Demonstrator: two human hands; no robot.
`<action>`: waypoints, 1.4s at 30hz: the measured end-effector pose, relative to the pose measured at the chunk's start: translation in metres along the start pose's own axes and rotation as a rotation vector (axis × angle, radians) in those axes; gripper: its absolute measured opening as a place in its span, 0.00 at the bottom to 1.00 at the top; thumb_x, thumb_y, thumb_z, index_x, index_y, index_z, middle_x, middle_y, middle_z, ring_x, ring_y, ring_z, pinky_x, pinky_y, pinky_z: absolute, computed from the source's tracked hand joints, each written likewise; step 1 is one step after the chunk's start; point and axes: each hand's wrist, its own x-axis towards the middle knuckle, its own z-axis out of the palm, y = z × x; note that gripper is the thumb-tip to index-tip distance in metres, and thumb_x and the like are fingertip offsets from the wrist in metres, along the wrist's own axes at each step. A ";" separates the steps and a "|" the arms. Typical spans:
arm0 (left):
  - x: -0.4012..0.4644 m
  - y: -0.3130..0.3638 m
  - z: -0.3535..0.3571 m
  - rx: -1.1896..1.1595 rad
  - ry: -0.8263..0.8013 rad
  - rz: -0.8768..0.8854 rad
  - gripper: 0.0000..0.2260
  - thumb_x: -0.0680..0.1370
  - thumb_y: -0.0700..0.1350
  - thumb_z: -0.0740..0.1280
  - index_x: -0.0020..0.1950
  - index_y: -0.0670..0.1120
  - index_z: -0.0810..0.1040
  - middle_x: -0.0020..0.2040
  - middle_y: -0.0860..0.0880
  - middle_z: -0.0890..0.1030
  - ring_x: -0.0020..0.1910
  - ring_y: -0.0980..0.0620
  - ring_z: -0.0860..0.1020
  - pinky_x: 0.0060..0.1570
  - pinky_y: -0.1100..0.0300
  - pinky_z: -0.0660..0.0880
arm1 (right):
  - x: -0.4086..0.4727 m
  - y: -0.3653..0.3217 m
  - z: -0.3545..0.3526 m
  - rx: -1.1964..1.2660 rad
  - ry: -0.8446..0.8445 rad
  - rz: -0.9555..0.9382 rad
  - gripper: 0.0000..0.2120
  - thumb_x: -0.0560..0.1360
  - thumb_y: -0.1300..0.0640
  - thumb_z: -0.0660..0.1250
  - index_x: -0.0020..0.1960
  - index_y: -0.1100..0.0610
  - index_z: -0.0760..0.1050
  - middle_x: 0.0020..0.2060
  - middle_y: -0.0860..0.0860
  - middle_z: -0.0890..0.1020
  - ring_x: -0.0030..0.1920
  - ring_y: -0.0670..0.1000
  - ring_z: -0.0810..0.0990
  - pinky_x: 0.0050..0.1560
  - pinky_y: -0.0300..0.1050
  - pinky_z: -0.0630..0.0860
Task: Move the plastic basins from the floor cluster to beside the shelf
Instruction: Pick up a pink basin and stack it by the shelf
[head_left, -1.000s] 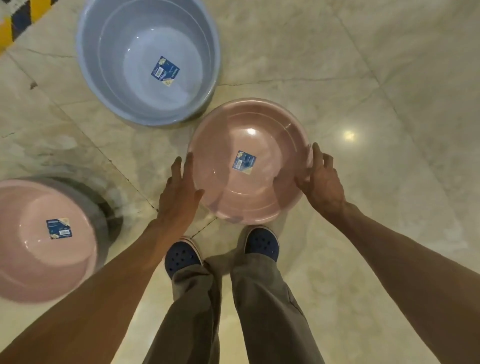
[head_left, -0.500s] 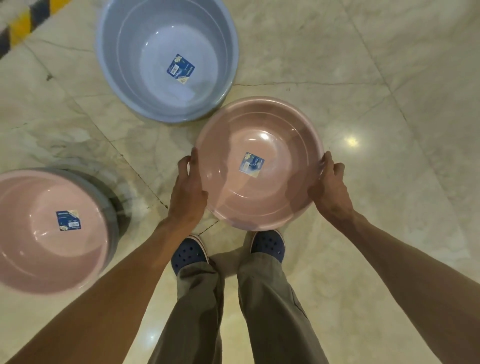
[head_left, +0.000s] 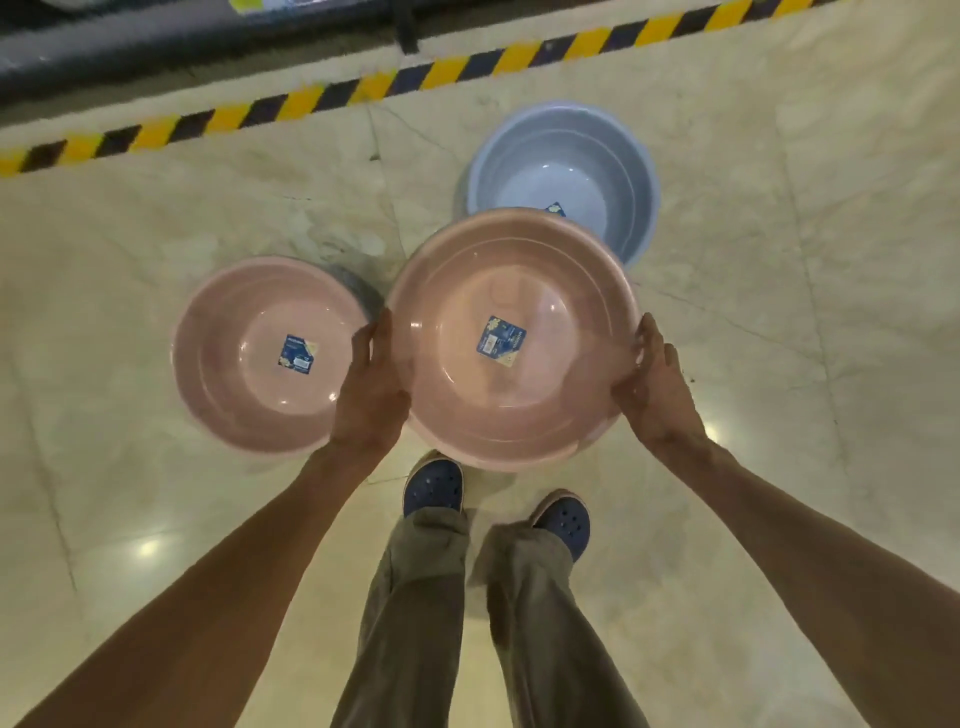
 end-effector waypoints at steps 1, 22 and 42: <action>-0.008 -0.010 -0.014 -0.016 0.017 -0.043 0.40 0.77 0.32 0.67 0.84 0.46 0.50 0.80 0.42 0.57 0.71 0.38 0.71 0.65 0.47 0.75 | 0.004 -0.018 0.005 -0.019 -0.021 -0.031 0.40 0.78 0.60 0.64 0.85 0.55 0.49 0.63 0.55 0.70 0.52 0.58 0.73 0.49 0.59 0.78; -0.090 -0.203 -0.132 -0.316 0.316 -0.547 0.34 0.82 0.39 0.62 0.84 0.52 0.48 0.77 0.49 0.61 0.51 0.44 0.77 0.47 0.51 0.79 | 0.050 -0.265 0.183 -0.455 -0.256 -0.434 0.41 0.78 0.67 0.64 0.85 0.57 0.48 0.68 0.62 0.70 0.62 0.64 0.75 0.55 0.57 0.78; -0.015 -0.262 -0.032 -0.226 0.313 -0.726 0.39 0.78 0.31 0.62 0.84 0.47 0.47 0.79 0.44 0.59 0.60 0.36 0.75 0.47 0.44 0.79 | 0.147 -0.241 0.288 -0.602 -0.387 -0.369 0.39 0.84 0.69 0.57 0.86 0.50 0.41 0.68 0.57 0.67 0.57 0.60 0.76 0.59 0.56 0.78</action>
